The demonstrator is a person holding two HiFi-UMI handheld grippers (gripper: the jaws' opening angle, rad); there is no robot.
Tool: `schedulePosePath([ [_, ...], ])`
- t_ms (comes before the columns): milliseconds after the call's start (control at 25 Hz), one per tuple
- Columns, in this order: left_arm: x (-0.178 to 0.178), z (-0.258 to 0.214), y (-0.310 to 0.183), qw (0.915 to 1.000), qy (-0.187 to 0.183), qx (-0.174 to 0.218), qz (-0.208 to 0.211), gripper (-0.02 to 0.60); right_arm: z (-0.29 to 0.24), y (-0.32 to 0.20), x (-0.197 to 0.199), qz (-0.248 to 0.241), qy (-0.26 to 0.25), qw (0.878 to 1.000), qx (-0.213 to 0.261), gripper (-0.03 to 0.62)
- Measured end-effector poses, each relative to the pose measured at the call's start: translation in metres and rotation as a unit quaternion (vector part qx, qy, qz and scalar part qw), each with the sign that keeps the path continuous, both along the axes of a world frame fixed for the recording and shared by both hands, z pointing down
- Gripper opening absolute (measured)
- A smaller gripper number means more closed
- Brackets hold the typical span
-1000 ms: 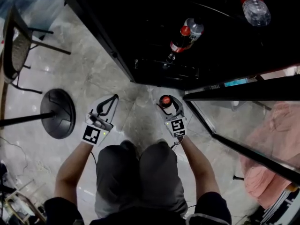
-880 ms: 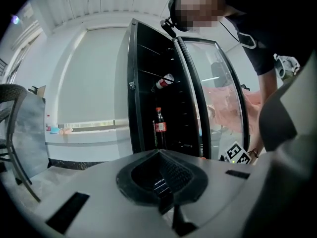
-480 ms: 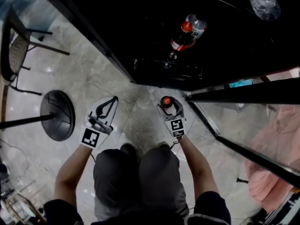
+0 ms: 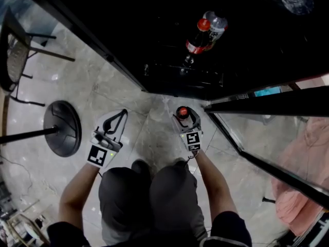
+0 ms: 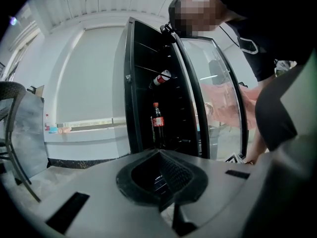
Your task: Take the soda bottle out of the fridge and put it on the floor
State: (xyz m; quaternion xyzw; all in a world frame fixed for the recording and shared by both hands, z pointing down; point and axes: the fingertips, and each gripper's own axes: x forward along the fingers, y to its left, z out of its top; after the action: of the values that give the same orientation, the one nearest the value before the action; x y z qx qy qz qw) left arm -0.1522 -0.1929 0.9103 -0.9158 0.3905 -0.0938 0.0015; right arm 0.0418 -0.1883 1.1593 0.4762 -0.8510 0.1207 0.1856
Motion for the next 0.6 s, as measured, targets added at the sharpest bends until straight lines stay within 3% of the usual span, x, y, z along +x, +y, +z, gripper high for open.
schedulePosePath([
  [600, 0.007, 0.003, -0.006, 0.9999, -0.007, 0.011, 0.008, 0.023, 0.034, 0.016, 0.005, 0.016, 0.002, 1.000, 0.008, 0.316],
])
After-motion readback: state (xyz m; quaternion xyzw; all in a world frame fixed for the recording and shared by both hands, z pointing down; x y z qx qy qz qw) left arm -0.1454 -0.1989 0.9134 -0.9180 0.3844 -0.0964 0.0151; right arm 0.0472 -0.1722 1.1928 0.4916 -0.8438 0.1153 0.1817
